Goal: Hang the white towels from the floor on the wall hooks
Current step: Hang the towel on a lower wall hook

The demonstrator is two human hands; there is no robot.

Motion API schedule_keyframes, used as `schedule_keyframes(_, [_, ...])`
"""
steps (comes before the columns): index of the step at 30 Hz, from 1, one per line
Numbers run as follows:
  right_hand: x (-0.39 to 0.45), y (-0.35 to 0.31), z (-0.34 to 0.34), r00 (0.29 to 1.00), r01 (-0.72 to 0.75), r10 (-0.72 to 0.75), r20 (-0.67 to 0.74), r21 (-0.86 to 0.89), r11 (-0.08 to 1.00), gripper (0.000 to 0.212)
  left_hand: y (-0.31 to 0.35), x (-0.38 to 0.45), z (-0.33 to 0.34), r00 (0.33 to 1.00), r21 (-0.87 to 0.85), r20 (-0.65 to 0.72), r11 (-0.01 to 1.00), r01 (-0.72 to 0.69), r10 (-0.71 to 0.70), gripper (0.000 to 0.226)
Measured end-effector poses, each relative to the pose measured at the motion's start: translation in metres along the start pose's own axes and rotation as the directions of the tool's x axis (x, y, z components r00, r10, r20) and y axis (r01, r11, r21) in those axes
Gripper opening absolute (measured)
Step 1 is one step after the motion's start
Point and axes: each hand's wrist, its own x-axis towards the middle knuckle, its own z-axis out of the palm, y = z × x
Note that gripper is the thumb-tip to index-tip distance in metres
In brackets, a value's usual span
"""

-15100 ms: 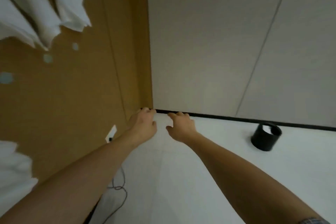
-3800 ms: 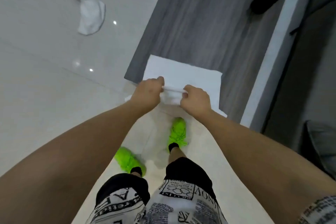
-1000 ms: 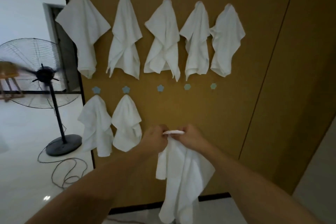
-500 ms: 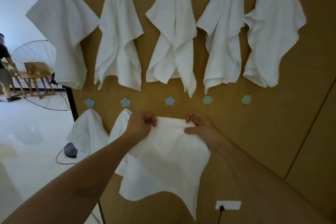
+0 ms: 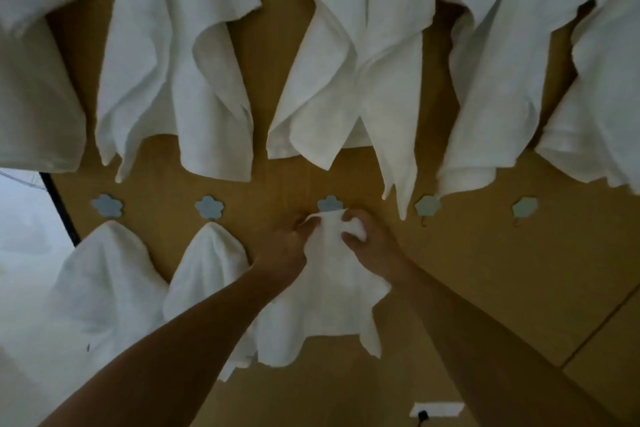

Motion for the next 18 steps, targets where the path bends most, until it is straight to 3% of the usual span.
schedule_keyframes(4, [-0.015, 0.022, 0.046, 1.000, -0.024, 0.022, 0.019, 0.076, 0.997, 0.035, 0.000, -0.022, 0.042, 0.999, -0.091, -0.041, 0.995, 0.032, -0.036, 0.041])
schedule_keyframes(7, [-0.020, 0.026, 0.071, 0.991, -0.135, 0.126, 0.051, 0.279, 0.951, 0.037, 0.010, -0.023, 0.060, 0.976, -0.282, -0.082, 0.944, 0.170, -0.200, 0.046])
schedule_keyframes(9, [-0.022, 0.026, 0.078, 0.998, -0.068, 0.070, 0.008, 0.342, 0.937, 0.035, 0.017, -0.020, 0.062, 0.958, -0.326, -0.135, 0.924, 0.199, -0.254, 0.043])
schedule_keyframes(14, [-0.031, 0.035, 0.084, 0.999, -0.036, 0.030, 0.024, 0.317, 0.948, 0.046, 0.022, -0.024, 0.058, 0.959, -0.140, -0.214, 0.978, 0.155, -0.183, 0.034])
schedule_keyframes(18, [-0.050, 0.040, 0.089, 0.984, 0.077, -0.074, -0.159, 0.011, 0.997, 0.050, 0.020, -0.027, 0.054, 0.967, 0.156, -0.243, 0.981, 0.119, -0.079, 0.034])
